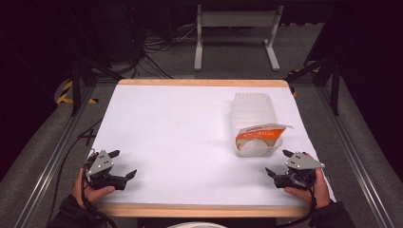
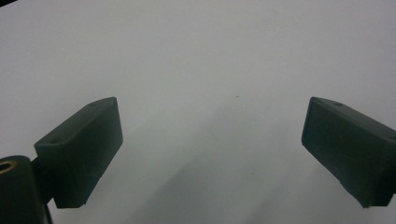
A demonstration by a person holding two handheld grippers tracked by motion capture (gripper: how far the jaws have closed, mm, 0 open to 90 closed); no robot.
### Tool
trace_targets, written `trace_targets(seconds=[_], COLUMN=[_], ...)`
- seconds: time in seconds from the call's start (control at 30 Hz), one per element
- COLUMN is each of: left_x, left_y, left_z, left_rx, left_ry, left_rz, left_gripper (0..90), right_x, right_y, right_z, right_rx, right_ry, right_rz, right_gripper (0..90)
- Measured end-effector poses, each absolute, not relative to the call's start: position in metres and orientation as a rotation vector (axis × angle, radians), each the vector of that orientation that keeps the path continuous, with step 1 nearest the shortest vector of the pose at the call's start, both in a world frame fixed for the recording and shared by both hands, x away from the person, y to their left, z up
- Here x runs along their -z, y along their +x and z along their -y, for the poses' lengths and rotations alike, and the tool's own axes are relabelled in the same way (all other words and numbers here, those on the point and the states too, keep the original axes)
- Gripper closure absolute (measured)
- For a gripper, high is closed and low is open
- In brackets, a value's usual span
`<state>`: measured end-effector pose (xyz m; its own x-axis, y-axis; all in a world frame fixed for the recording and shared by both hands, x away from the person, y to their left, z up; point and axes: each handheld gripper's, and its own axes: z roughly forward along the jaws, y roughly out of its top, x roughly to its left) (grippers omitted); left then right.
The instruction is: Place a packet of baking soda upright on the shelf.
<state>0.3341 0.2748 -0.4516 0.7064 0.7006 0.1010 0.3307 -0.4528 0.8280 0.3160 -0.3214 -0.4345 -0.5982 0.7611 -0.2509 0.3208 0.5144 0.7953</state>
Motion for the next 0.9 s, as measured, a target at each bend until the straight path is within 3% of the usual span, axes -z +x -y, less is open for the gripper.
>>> trace_targets(seconds=[0.9], left_x=[0.452], left_y=[0.3397], left_z=[-0.2704], left_rx=[-0.574], left_ry=[2.08], left_rz=[-0.794], left_gripper=[6.3], right_x=[0.4353], right_y=[0.3142], right_z=[0.3205], right_rx=[-0.973], right_ry=[0.873], right_rz=[-2.18], right_gripper=[12.7])
